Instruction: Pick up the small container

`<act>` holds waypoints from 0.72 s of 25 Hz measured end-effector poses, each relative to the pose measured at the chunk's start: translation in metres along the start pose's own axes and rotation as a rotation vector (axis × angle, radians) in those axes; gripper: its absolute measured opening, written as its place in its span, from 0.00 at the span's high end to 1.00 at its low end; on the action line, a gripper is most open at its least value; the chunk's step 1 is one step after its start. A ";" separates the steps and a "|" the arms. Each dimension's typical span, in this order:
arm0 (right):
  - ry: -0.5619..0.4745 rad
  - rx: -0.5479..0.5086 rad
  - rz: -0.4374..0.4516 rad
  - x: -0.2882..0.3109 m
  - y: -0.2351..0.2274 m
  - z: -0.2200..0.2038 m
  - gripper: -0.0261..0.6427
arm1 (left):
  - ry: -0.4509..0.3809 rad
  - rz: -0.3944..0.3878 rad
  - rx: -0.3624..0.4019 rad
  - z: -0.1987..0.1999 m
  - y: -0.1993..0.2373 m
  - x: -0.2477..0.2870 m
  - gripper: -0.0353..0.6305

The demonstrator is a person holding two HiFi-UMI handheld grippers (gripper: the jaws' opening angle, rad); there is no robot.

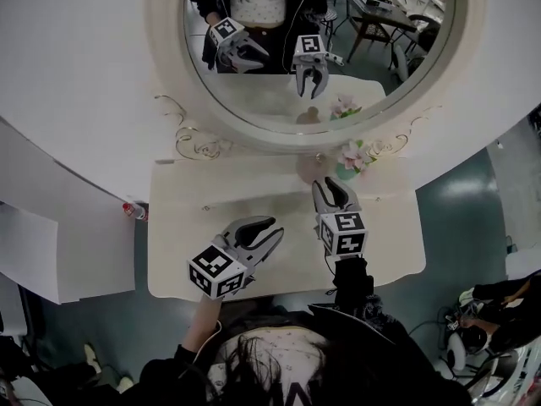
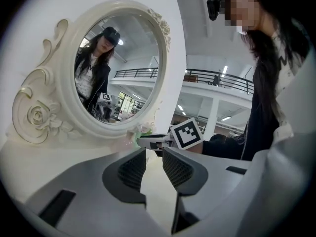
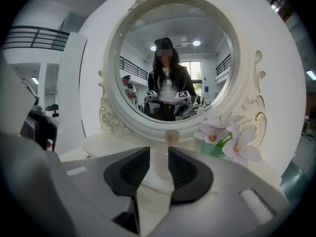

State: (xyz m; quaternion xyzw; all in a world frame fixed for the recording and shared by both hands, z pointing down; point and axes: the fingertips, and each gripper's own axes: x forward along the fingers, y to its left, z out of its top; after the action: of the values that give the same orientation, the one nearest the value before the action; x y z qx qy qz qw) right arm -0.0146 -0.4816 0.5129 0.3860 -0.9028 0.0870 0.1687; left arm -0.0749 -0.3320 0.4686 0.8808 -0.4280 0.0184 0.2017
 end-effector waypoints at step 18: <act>0.043 0.019 -0.023 0.063 -0.030 0.009 0.71 | -0.019 0.061 -0.068 -0.008 0.026 -0.013 0.81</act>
State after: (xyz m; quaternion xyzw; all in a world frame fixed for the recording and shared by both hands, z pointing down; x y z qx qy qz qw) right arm -0.0353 -0.5467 0.5288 0.3961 -0.8935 0.1018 0.1856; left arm -0.1015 -0.3338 0.4824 0.8600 -0.4571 0.0016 0.2268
